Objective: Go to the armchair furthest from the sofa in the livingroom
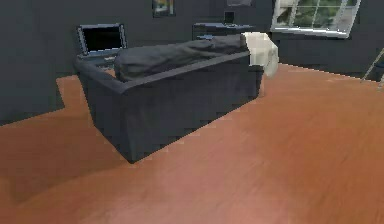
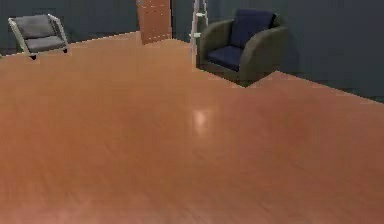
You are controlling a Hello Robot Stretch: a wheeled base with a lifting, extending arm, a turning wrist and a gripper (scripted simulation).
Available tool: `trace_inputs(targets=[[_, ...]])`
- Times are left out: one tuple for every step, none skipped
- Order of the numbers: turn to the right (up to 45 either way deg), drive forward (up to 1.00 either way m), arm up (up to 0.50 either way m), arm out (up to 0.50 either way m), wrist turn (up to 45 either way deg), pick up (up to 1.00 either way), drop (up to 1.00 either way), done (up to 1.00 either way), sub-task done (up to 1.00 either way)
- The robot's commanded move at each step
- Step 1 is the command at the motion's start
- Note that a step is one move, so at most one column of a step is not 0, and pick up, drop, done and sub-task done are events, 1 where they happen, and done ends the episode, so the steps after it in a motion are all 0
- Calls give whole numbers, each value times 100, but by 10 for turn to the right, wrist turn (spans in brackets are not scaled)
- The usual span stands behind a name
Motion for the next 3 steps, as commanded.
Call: trace_inputs(targets=[[-210,0,0,0,0,0,0,0,0],[0,90,0,0,0,0,0,0,0],[450,0,0,0,0,0,0,0,0]])
